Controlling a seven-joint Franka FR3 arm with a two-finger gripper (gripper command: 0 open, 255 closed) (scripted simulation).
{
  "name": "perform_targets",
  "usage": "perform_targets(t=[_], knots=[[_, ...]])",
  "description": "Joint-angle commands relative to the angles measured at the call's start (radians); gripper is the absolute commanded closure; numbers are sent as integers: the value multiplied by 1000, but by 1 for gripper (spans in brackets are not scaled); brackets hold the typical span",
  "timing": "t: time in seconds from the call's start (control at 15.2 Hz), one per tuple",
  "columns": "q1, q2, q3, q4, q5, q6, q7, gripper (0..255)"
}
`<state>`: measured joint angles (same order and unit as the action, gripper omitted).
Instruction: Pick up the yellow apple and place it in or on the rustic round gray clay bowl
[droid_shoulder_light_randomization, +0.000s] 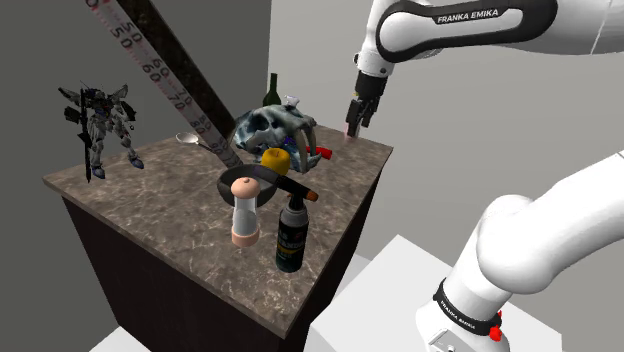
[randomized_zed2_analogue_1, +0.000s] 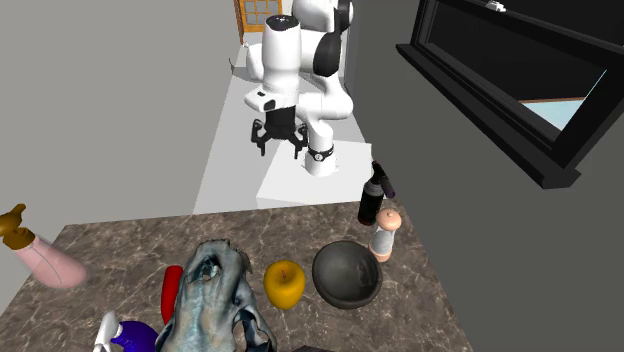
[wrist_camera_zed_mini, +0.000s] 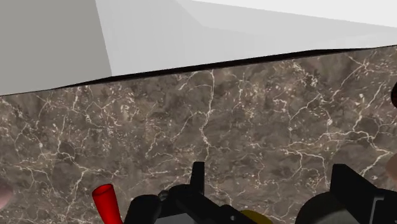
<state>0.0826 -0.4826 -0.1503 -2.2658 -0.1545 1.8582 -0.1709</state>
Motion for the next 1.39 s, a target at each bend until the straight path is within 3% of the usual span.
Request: perform_targets(t=[0.0, 0.66, 1.32], knots=[[14, 64, -14, 20, 1, 62, -46, 0], [73, 399, -46, 193, 61, 290, -272, 0], [89, 709, -11, 446, 143, 403, -475, 0]])
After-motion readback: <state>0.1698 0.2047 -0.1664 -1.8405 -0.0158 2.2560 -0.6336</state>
